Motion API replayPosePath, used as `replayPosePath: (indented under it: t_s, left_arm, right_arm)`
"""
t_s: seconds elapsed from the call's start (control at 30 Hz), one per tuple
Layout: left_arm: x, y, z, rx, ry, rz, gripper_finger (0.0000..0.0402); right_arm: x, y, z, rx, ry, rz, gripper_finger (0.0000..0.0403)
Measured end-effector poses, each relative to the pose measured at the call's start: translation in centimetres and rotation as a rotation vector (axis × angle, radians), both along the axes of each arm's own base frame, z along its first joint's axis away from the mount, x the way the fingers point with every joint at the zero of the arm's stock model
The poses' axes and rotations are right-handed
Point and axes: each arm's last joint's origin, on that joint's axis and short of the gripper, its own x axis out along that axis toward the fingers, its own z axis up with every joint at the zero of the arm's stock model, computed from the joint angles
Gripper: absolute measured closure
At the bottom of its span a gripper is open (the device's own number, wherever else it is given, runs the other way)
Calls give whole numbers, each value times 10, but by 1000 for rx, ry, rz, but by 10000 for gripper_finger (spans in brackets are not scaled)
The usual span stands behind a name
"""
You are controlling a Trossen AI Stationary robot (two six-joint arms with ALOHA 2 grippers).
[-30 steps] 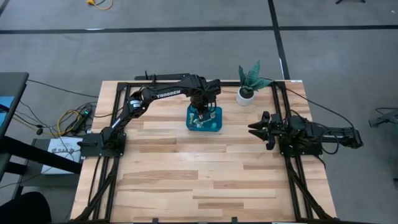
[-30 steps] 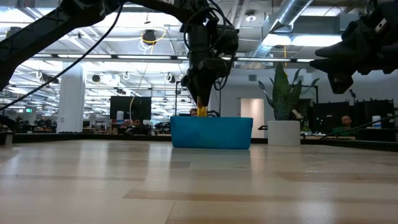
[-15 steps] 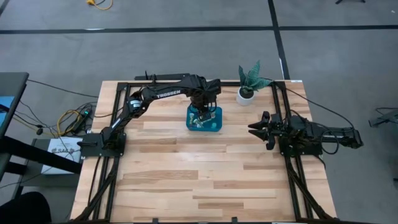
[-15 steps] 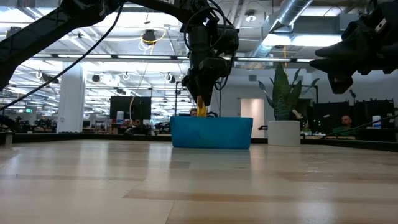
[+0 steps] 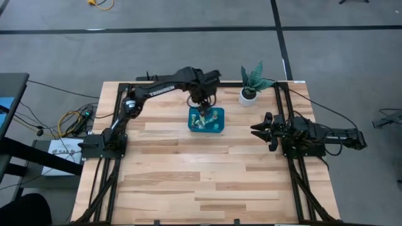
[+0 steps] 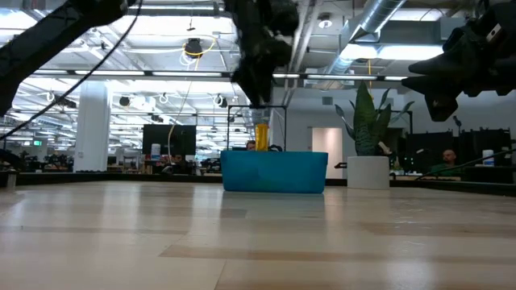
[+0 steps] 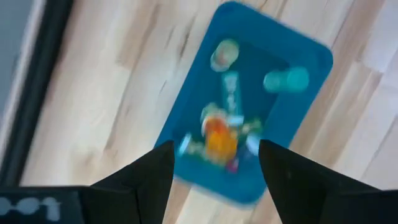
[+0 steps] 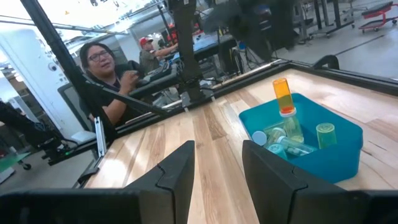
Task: Pick and place pill bottles into a basket
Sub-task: Return to Home Position
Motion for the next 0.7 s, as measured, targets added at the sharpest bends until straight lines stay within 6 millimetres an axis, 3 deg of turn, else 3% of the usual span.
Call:
replayPosePath:
  t_s: [0.2,0.37,0.7]
  left_arm:
    - [-35,-11,49,59,-17,69,177]
    - [-55,-38,83,93,-102,84,177]
    - [-78,-124,78,136,-1,17,177]
  right_arm:
    - [0,0,0,0,0,0,274]
    - [0,0,0,0,0,0,274]
    - [0,0,0,0,0,0,274]
